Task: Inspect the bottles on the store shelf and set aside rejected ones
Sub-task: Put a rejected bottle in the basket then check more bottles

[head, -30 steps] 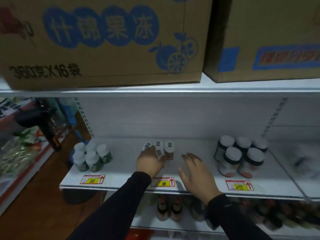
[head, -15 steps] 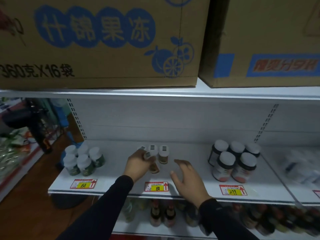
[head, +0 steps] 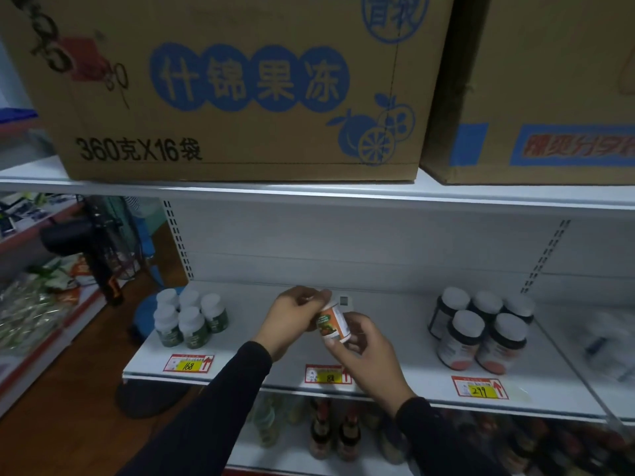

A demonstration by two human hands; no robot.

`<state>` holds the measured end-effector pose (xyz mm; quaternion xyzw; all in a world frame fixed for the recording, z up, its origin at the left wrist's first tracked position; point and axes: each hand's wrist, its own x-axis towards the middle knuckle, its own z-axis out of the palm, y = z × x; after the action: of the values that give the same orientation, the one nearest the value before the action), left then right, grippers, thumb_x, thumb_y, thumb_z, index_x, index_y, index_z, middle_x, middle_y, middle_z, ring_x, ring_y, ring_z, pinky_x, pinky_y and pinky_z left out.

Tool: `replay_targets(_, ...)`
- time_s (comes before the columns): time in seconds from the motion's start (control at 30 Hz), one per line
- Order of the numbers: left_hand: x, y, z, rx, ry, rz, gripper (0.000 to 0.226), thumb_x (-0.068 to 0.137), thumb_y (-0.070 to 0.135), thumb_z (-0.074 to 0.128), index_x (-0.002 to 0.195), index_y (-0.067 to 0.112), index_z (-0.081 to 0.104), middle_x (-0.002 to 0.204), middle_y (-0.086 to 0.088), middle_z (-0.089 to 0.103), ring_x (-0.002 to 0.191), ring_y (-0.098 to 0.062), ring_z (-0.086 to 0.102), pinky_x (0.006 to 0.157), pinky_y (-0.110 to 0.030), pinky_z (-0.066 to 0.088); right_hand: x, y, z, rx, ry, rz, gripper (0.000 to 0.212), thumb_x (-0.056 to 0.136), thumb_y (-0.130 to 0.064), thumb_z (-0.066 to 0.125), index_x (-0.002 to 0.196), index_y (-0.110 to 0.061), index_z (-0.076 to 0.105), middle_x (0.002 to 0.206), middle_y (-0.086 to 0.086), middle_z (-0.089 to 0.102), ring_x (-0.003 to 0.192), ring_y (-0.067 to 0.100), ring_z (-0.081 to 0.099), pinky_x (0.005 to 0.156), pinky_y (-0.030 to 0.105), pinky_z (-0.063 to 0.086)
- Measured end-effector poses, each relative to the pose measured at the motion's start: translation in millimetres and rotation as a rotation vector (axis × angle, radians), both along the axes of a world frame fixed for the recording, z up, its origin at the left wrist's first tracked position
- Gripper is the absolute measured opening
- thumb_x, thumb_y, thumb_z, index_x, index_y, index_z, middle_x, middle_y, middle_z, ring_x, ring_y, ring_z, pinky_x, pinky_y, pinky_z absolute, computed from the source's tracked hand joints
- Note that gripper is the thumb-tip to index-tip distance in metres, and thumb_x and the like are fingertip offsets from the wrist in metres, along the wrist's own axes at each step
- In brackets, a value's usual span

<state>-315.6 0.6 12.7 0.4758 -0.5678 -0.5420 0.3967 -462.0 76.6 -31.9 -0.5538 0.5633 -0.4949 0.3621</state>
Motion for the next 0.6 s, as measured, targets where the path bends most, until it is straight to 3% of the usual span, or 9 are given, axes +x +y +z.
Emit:
replay_targets(0.1, 2.0, 3.4, 0.7, -0.009, -0.026, -0.022, 0.028, 0.092, 0.038, 0.063, 0.102, 0.012, 0.066, 0.092, -0.01, 0.071, 0.078, -0.018, 0.066, 0.068, -0.027, 0.055, 1.6, 2.2, 0.1, 0.008, -0.081, 0.005, 0.034, 0.085, -0.025, 0.075, 0.114, -0.031, 0.058, 0.105, -0.014, 0.07, 0.098, 0.002, 0.067, 0.087, 0.021, 0.054)
replay_targets(0.2, 5.6, 4.0, 2.6, 0.023, 0.028, -0.062, 0.023, 0.095, 0.032, 0.06, 0.106, 0.013, 0.066, 0.098, -0.011, 0.07, 0.087, -0.022, 0.069, 0.074, -0.028, 0.056, 2.4, 3.9, 2.9, 0.027, -0.145, 0.026, 0.024, 0.092, -0.021, 0.067, 0.111, -0.032, 0.059, 0.104, -0.01, 0.071, 0.097, 0.004, 0.067, 0.085, 0.02, 0.053)
replay_targets(0.3, 9.2, 5.2, 7.9, 0.056, 0.088, -0.08, 0.019, 0.096, 0.024, 0.059, 0.11, 0.012, 0.064, 0.104, -0.011, 0.069, 0.091, -0.022, 0.069, 0.069, -0.024, 0.054, 4.4, 4.0, 5.7, 0.052, -0.192, 0.057, 0.022, 0.096, -0.017, 0.059, 0.115, -0.027, 0.06, 0.105, -0.01, 0.072, 0.099, 0.007, 0.068, 0.09, 0.025, 0.054)
replay_targets(0.43, 9.5, 8.4, 12.4, 0.047, 0.118, -0.056, 0.02, 0.093, 0.024, 0.064, 0.106, 0.009, 0.066, 0.098, -0.012, 0.07, 0.082, -0.019, 0.069, 0.064, -0.023, 0.053, 6.0, 4.2, 9.9, 0.042, -0.224, 0.072, 0.03, 0.095, -0.014, 0.061, 0.122, -0.024, 0.055, 0.113, -0.01, 0.068, 0.101, 0.005, 0.067, 0.09, 0.027, 0.055)
replay_targets(0.6, 5.1, 12.4, 14.3, 0.067, 0.179, -0.026, 0.029, 0.09, 0.028, 0.068, 0.105, 0.003, 0.066, 0.094, -0.014, 0.072, 0.078, -0.02, 0.07, 0.065, -0.025, 0.054, 6.9, 4.6, 13.1, 0.036, -0.249, 0.082, 0.04, 0.088, -0.005, 0.069, 0.116, -0.027, 0.052, 0.097, -0.015, 0.07, 0.094, 0.01, 0.071, 0.076, 0.02, 0.055)
